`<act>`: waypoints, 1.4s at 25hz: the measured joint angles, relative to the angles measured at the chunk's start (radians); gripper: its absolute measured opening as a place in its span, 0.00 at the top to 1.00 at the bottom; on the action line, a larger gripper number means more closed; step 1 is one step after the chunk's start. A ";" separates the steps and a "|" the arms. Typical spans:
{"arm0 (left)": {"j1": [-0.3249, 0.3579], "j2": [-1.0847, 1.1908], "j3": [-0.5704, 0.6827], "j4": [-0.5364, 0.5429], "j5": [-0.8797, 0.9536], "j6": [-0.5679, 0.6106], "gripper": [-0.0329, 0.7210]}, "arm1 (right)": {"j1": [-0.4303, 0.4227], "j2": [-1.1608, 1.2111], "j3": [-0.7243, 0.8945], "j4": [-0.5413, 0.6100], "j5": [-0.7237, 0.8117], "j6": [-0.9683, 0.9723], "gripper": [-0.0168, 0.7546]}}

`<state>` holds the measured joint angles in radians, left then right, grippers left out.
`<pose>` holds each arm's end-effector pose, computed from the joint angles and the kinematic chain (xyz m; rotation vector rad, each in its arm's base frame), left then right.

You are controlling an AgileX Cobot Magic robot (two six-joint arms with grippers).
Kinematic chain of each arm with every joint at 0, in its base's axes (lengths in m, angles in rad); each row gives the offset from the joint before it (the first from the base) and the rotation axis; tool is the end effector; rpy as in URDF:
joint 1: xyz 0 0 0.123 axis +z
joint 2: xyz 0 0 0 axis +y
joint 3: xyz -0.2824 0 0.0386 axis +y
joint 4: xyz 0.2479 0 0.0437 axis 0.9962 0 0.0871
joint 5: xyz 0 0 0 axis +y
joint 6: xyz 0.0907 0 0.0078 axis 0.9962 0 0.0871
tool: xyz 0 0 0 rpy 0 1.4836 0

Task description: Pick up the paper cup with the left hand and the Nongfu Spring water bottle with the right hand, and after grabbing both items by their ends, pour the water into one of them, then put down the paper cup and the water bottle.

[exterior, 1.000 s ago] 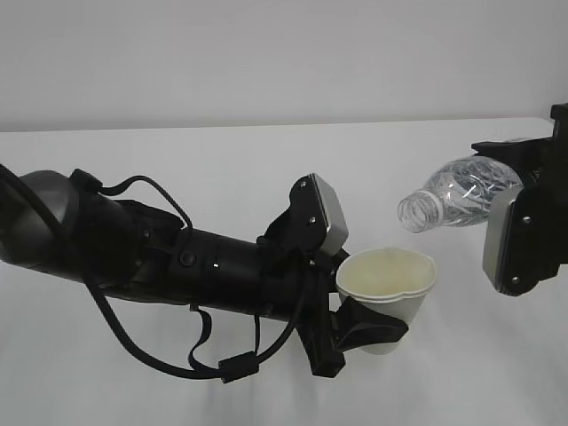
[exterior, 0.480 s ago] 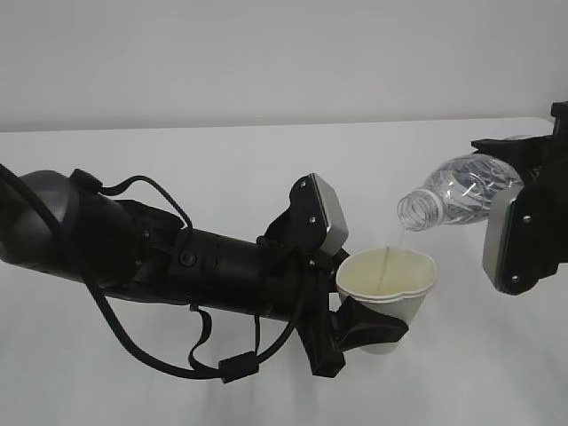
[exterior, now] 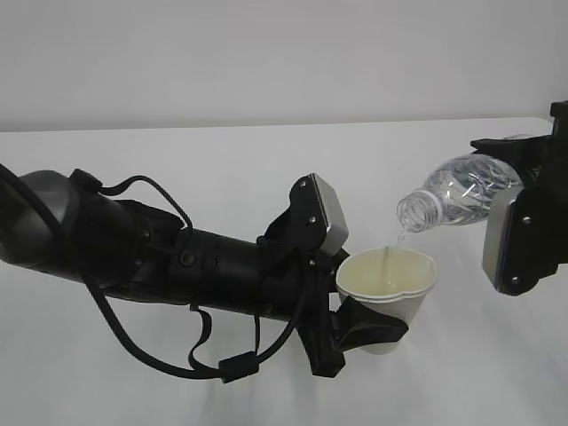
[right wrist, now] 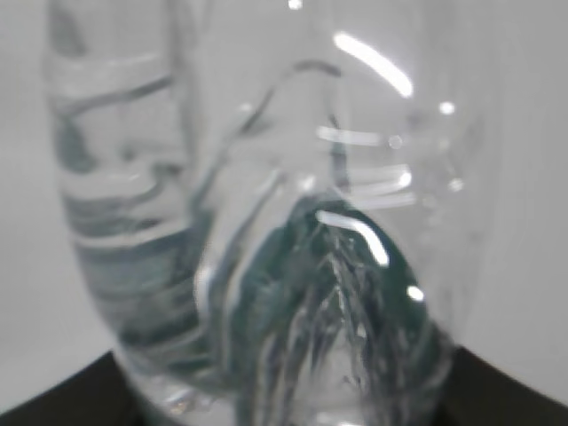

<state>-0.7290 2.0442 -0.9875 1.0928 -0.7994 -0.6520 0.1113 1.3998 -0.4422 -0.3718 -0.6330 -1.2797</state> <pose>0.2477 -0.2988 0.1269 1.3760 1.6072 -0.9912 0.2503 0.0476 0.2064 -1.5374 1.1460 -0.8219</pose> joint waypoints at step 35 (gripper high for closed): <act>0.000 0.000 0.000 0.000 0.000 -0.001 0.43 | 0.000 0.000 0.000 -0.001 -0.006 -0.029 0.48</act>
<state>-0.7290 2.0442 -0.9875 1.0928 -0.7994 -0.6529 0.1113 1.3998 -0.4422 -0.3733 -0.6392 -1.3089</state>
